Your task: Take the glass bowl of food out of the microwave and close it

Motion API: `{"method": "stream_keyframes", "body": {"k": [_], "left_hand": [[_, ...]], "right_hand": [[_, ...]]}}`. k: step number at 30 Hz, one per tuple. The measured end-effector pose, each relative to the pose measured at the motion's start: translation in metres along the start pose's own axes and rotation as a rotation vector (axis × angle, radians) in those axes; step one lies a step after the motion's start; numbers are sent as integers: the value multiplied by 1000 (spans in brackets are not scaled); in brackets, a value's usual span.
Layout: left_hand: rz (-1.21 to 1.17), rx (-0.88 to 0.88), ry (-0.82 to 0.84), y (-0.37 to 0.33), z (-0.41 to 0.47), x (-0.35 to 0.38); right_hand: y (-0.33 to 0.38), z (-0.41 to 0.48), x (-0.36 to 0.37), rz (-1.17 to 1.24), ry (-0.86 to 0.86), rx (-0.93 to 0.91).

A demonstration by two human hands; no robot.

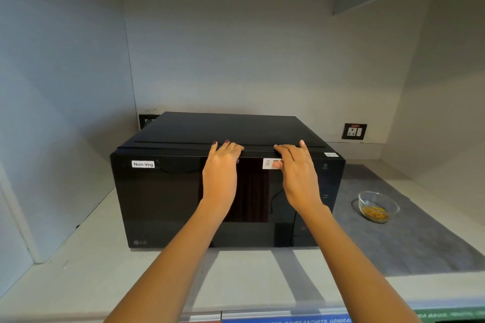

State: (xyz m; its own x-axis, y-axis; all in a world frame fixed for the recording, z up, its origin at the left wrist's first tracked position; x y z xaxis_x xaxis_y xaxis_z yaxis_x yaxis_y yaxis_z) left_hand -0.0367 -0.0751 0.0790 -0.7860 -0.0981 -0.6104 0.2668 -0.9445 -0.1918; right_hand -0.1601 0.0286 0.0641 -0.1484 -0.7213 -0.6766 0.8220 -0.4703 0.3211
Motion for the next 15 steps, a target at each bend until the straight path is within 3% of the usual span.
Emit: {"method": "stream_keyframes", "body": {"k": [10, 15], "left_hand": [[-19, 40, 19, 2, -7, 5], [118, 112, 52, 1, -15, 10]], "right_hand": [[1, -6, -1, 65, -27, 36], [7, -11, -1, 102, -105, 95]]}}
Point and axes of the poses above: each hand's wrist, its own z-axis towards the middle knuckle, its own x-axis out of the palm, y = z × x, the point moved 8 cm from there along z, towards the middle knuckle, and after that the axes turned 9 degrees about x, right-handed, at the moved point
